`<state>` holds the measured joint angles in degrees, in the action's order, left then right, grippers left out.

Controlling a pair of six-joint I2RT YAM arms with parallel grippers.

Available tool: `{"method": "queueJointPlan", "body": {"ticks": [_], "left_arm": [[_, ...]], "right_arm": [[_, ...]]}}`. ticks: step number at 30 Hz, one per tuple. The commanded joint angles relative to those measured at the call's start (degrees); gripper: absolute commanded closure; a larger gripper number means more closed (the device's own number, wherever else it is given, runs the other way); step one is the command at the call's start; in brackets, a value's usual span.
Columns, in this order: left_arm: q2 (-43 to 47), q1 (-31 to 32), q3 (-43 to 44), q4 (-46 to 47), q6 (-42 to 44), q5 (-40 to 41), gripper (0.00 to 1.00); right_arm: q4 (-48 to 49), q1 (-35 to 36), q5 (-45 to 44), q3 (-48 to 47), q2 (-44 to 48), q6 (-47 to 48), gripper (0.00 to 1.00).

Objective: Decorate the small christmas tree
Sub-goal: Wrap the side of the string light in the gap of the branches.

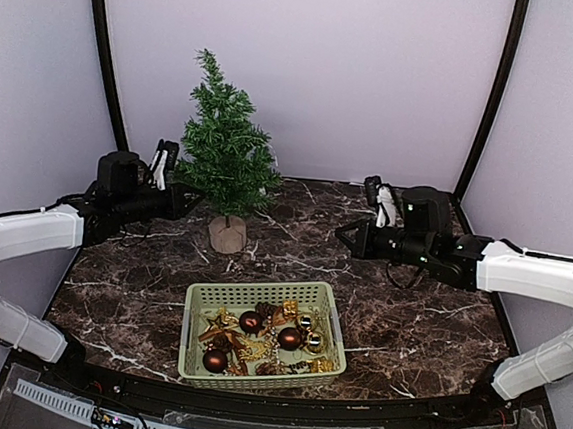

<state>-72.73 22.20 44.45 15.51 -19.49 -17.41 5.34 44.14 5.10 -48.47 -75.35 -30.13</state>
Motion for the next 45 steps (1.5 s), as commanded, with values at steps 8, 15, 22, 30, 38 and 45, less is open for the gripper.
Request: {"method": "queueJointPlan", "body": {"ticks": [8, 15, 22, 30, 38, 45], "left_arm": [[5.89, -2.19, -0.53, -2.41, 2.31, 4.70, 1.00], [0.86, -10.29, 0.20, 2.27, 0.96, -6.57, 1.00], [-8.15, -14.02, 5.31, 5.06, 3.84, -12.80, 1.00], [-11.15, -14.86, 8.94, 4.35, 6.16, -10.87, 0.92], [-0.94, -14.51, 2.75, 1.61, 4.84, -5.12, 0.32], [10.55, -4.54, -2.61, -5.46, -0.67, 6.27, 0.26]], "right_arm": [[-2.69, 4.69, 3.58, 2.17, 8.23, 4.05, 1.00], [-4.32, 8.64, 3.38, -0.48, 8.40, 3.61, 1.00], [-4.96, 8.80, -2.08, -4.88, 4.71, 2.28, 1.00], [-4.26, 8.85, -5.96, -7.82, 4.09, 1.90, 1.00], [-4.79, 7.58, -10.31, -10.53, 3.33, 2.13, 1.00], [-2.69, 3.37, -7.46, -11.15, 0.06, 1.01, 1.00]]}}
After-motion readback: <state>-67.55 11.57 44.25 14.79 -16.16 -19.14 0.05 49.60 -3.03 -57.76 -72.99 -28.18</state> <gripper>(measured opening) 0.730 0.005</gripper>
